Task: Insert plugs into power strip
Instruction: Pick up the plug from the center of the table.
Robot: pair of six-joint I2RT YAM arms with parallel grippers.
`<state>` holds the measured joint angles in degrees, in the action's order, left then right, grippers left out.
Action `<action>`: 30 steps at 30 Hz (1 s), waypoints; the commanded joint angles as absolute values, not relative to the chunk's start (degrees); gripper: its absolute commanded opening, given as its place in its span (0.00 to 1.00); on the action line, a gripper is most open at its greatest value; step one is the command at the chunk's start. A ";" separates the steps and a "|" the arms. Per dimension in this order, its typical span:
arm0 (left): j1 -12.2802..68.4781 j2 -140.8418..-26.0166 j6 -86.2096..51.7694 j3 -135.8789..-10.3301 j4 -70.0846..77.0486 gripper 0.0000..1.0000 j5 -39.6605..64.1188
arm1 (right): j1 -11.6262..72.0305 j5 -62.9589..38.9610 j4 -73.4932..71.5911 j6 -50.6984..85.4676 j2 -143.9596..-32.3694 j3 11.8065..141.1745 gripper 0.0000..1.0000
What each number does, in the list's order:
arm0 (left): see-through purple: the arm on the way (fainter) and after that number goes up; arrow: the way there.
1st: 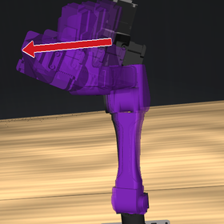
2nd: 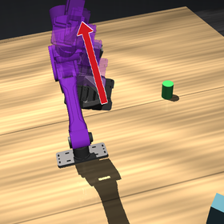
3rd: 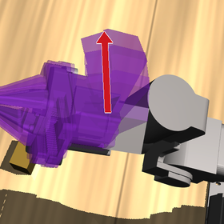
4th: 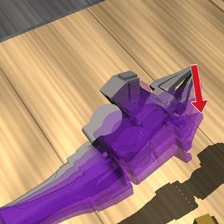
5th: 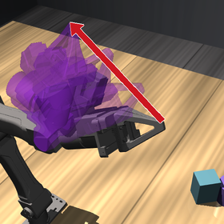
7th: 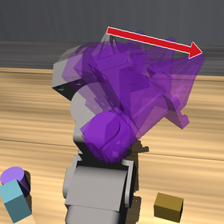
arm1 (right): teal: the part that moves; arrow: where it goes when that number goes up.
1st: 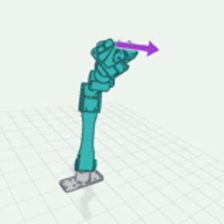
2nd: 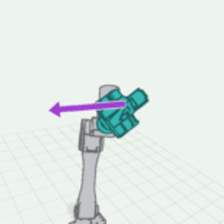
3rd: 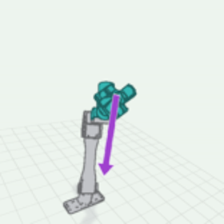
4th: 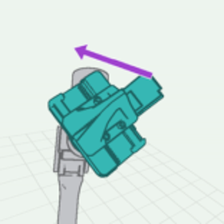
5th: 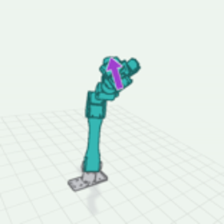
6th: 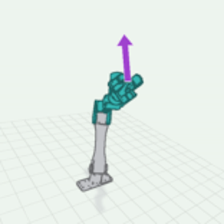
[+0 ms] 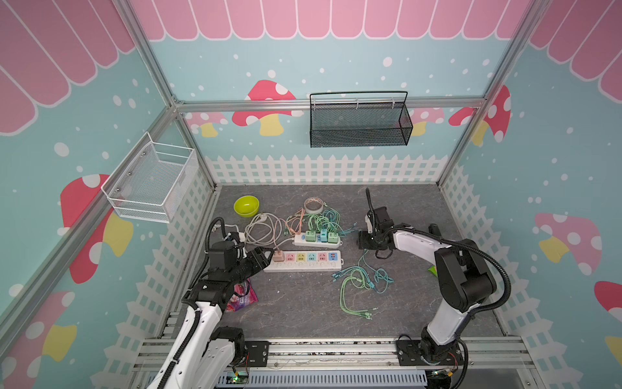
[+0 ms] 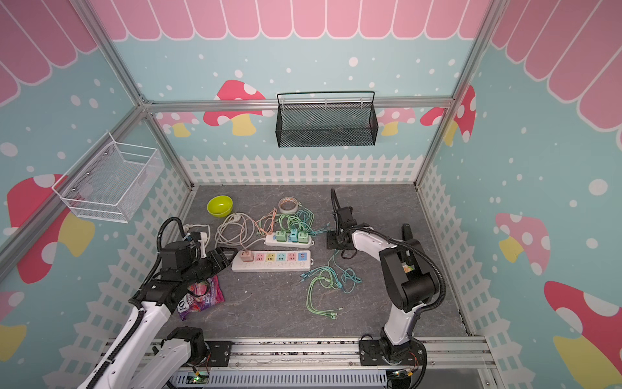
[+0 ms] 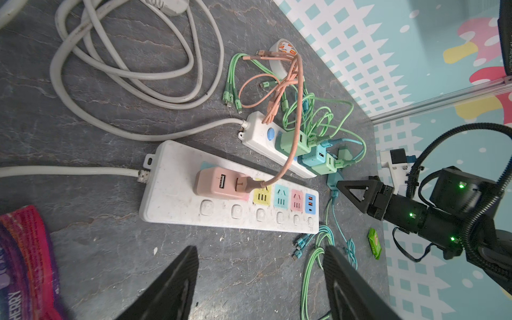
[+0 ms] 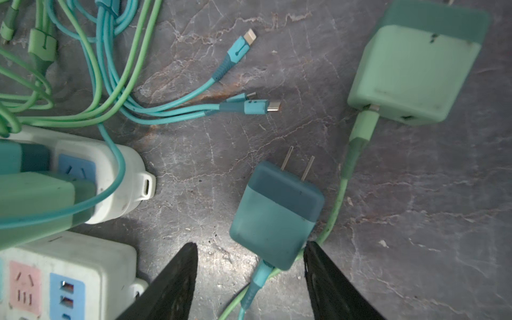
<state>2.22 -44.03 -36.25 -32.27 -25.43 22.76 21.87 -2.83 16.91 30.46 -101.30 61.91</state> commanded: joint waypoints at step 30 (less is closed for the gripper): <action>1.90 -44.65 -36.86 -37.75 -21.86 0.79 34.70 | 23.51 -5.46 12.52 16.74 -93.71 60.51 0.31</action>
